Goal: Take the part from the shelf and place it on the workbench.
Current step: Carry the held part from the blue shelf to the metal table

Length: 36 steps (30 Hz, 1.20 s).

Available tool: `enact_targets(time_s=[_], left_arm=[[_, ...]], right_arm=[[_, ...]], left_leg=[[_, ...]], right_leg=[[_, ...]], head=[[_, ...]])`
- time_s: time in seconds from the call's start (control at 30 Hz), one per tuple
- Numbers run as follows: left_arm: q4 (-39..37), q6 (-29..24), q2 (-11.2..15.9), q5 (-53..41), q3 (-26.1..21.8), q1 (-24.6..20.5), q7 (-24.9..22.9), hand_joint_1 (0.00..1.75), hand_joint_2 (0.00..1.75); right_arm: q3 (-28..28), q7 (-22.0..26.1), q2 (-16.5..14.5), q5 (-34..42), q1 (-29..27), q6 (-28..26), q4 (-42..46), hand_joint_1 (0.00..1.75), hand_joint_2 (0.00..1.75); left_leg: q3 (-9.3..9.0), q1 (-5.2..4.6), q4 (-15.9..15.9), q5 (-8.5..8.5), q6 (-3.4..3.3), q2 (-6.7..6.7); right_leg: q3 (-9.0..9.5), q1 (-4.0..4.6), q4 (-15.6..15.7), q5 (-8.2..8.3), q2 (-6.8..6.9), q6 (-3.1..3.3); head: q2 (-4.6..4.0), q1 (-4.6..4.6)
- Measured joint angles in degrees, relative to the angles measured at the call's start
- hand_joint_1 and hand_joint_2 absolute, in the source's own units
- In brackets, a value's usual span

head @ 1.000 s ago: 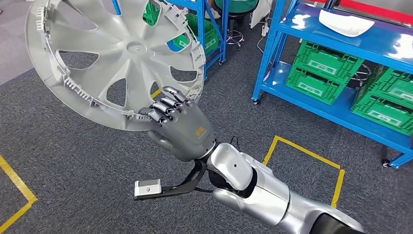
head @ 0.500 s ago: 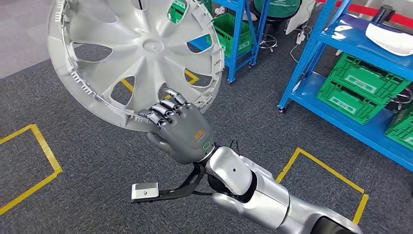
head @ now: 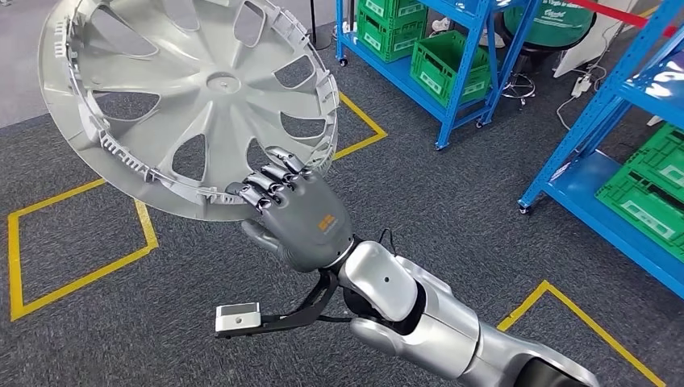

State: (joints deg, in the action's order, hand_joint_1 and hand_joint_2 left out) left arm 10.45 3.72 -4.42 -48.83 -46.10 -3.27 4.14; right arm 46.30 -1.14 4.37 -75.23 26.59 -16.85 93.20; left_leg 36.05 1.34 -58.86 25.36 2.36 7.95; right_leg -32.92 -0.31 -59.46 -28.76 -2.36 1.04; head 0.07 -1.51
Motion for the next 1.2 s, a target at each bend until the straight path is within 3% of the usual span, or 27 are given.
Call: enact_targets(time_s=[0.07, 0.13, 0.2, 0.23, 0.27, 0.33, 0.4, 0.43, 0.5, 0.57, 0.63, 0.7, 0.73, 0.77, 0.8, 0.87, 0.93, 1.0, 1.03, 1.1, 1.13, 1.2], left_arm=[[0.0, 0.0, 0.0, -0.1, 0.0, 0.1, 0.0, 0.0, 1.75], [0.0, 0.0, 0.0, -0.2, 0.0, -0.1, 0.0, 0.0, 1.75], [0.0, 0.0, 0.0, -0.2, 0.0, -0.3, 0.0, 0.0, 1.75], [0.0, 0.0, 0.0, -0.1, 0.0, -0.2, 0.0, 0.0, 1.75], [0.0, 0.0, 0.0, -0.1, 0.0, -0.2, 0.0, 0.0, 1.75], [0.0, 0.0, 0.1, 0.0, -0.1, -0.2, 0.0, 0.0, 1.75], [0.0, 0.0, 0.1, -0.1, -0.1, -0.3, 0.0, 0.0, 1.75], [0.0, 0.0, 0.0, -0.2, -0.1, -0.3, 0.0, 0.0, 1.75], [0.0, 0.0, 0.0, -0.5, -0.1, -0.2, 0.0, 0.0, 1.75], [0.0, 0.0, -0.1, -0.7, -0.1, -0.1, 0.0, 0.0, 1.75], [0.0, 0.0, -0.1, -0.9, -0.1, -0.3, -0.1, 0.0, 1.75], [0.0, 0.0, -0.1, -1.1, -0.1, -0.5, -0.1, 0.0, 1.75], [0.0, 0.0, -0.1, -1.2, -0.1, -0.5, -0.1, 0.0, 1.75], [0.0, 0.0, -0.1, -1.3, -0.1, -0.5, -0.2, 0.0, 1.75], [0.0, 0.0, -0.1, -1.4, -0.1, -0.5, -0.2, 0.0, 1.75], [0.0, 0.0, -0.2, -1.5, -0.1, -0.5, -0.4, 0.0, 1.75], [0.0, 0.0, -0.3, -1.6, -0.1, -0.4, -0.4, 0.0, 1.75], [-0.1, 0.0, -0.3, -1.7, -0.1, -0.2, -0.4, 0.0, 1.75], [-0.1, 0.0, -0.2, -1.7, -0.1, -0.1, -0.4, 0.0, 1.75], [-0.1, 0.0, -0.2, -1.7, -0.1, 0.0, -0.4, 0.0, 1.75], [-0.1, 0.0, -0.2, -1.7, -0.1, 0.0, -0.4, 0.0, 1.75], [-0.1, 0.0, -0.2, -1.7, -0.1, -0.1, -0.4, 0.0, 1.75]], right_arm=[[0.0, 0.1, -0.2, 0.2, 0.2, 0.2, 0.0, 1.75, 1.75], [0.0, 0.2, -0.3, 0.3, 0.3, 0.2, 0.0, 1.75, 1.75], [0.0, 0.4, -0.3, 0.5, 0.2, 0.2, -0.1, 1.75, 1.75], [0.0, 0.5, -0.3, 0.5, 0.2, 0.1, -0.1, 1.75, 1.75], [0.0, 0.5, -0.3, 0.6, 0.1, 0.1, -0.1, 1.75, 1.75], [0.0, 0.5, -0.3, 0.7, 0.1, 0.0, -0.1, 1.75, 1.75], [0.0, 0.6, -0.2, 0.7, 0.0, -0.3, 0.0, 1.75, 1.75], [0.0, 0.6, -0.1, 0.7, -0.1, -0.5, 0.0, 1.75, 1.75], [0.0, 0.7, 0.1, 0.7, -0.2, -0.8, 0.1, 1.75, 1.75], [0.0, 0.6, 0.4, 0.8, -0.3, -0.9, 0.2, 1.75, 1.75], [-0.1, 0.5, 0.8, 0.8, -0.5, -1.0, 0.2, 1.75, 1.75], [-0.1, 0.5, 1.3, 0.9, -0.8, -1.1, 0.1, 1.75, 1.75], [-0.1, 0.7, 1.5, 1.1, -0.9, -1.3, 0.1, 1.75, 1.75], [-0.1, 0.8, 1.7, 1.3, -1.0, -1.6, 0.0, 1.75, 1.75], [-0.1, 1.0, 1.9, 1.6, -1.0, -1.9, -0.1, 1.75, 1.75], [-0.1, 1.1, 2.1, 1.9, -0.9, -2.5, -0.1, 1.75, 1.75], [-0.1, 1.1, 2.3, 2.0, -0.8, -2.8, -0.2, 1.75, 1.75], [-0.1, 1.2, 2.3, 2.0, -0.7, -2.9, -0.2, 1.75, 1.75], [-0.1, 1.1, 2.3, 2.0, -0.6, -2.9, -0.2, 1.75, 1.75], [-0.1, 1.1, 2.3, 2.0, -0.5, -2.9, -0.2, 1.75, 1.75], [-0.1, 1.1, 2.3, 2.0, -0.6, -2.9, -0.3, 1.75, 1.75], [-0.1, 1.1, 2.3, 2.0, -0.6, -2.9, -0.5, 1.75, 1.75]], left_leg=[[1.22, -0.19, -2.2, 1.44, 0.33, -2.89], [4.19, -0.35, -8.6, 4.98, 0.51, -6.22], [6.76, -0.31, -14.6, 7.26, 0.73, -7.13], [6.7, -0.31, -14.9, 6.95, 0.78, -7.31], [5.51, -0.3, -13.1, 5.74, 0.79, -7.65], [1.17, -0.5, -5.6, 2.76, 0.55, -9.94], [-1.5, -0.83, -0.8, 1.49, -0.14, -11.72], [-1.64, -1.04, -0.3, 1.58, -0.54, -11.71], [-1.53, -1.0, -0.2, 1.33, -1.26, -10.37], [-1.65, -0.75, 0.1, 1.07, -1.98, -9.2], [-1.57, -0.63, 0.2, 0.87, -2.47, -7.87], [-1.36, -0.64, 0.1, 0.81, -2.64, -6.25], [-1.31, -0.65, 0.0, 0.8, -2.65, -5.37], [-1.29, -0.65, -0.1, 0.79, -2.63, -4.48], [-1.29, -0.64, -0.2, 0.77, -2.57, -3.6], [-1.15, -0.63, -0.4, 0.69, -2.2, -1.98], [-0.83, -0.56, -0.2, 0.5, -1.46, -0.72], [-0.52, -0.44, 0.1, 0.21, -0.61, 0.24], [-0.32, -0.49, -0.1, 0.35, -0.31, -0.38], [1.29, -0.68, -3.3, 2.52, 0.14, -3.68], [2.82, -0.73, -6.6, 4.44, 0.31, -5.63], [6.17, -0.59, -13.8, 7.74, 0.69, -7.16]], right_leg=[[0.16, -0.19, 0.6, 0.41, 1.32, 0.86], [0.17, -0.03, 0.8, 0.46, 2.85, 1.32], [0.11, 0.13, 0.7, 0.38, 4.51, 1.45], [0.1, 0.16, 0.7, 0.33, 5.29, 1.44], [0.12, 0.16, 0.6, 0.26, 6.03, 1.37], [0.2, 0.29, 0.4, -0.02, 7.35, 0.98], [0.27, 0.55, 0.1, -0.37, 8.39, 0.38], [0.32, 0.66, 0.1, -0.46, 8.89, 0.07], [0.56, 0.52, 0.1, -0.66, 9.46, -0.61], [-0.05, 0.14, -1.8, -2.03, 7.05, -1.35], [-3.05, -0.14, -8.0, -5.18, 3.69, -1.8], [-6.74, -0.16, -14.8, -7.51, 2.73, -1.94], [-7.53, -0.16, -15.9, -7.21, 2.63, -1.91], [-7.13, -0.18, -14.6, -5.79, 2.46, -1.79], [-5.68, -0.22, -11.3, -3.62, 1.92, -1.59], [-2.24, -0.26, -3.6, -0.34, -0.52, -1.13], [-0.9, -0.1, -0.4, 0.41, -1.7, -0.75], [-0.8, 0.01, -0.1, 0.69, -0.43, -0.19], [-0.64, -0.05, 0.2, 0.88, 0.26, 0.21], [-0.36, -0.21, 0.8, 1.16, 1.77, 0.99], [-0.32, -0.11, 0.9, 1.14, 2.53, 1.25], [-0.36, 0.03, 0.8, 1.02, 4.22, 1.46]], head=[[0.0, 0.22], [0.0, 0.43], [0.0, 0.44], [0.0, 0.44], [0.0, 0.44], [0.0, 0.45], [0.0, 0.34], [0.0, 0.28], [0.0, 0.2], [0.0, 0.14], [0.0, 0.01], [0.0, -0.06], [0.0, -0.07], [0.0, -0.07], [0.0, -0.07], [0.0, -0.06], [0.0, -0.09], [0.0, -0.14], [0.0, -0.1], [0.0, 0.12], [0.0, 0.23], [0.0, 0.3]])
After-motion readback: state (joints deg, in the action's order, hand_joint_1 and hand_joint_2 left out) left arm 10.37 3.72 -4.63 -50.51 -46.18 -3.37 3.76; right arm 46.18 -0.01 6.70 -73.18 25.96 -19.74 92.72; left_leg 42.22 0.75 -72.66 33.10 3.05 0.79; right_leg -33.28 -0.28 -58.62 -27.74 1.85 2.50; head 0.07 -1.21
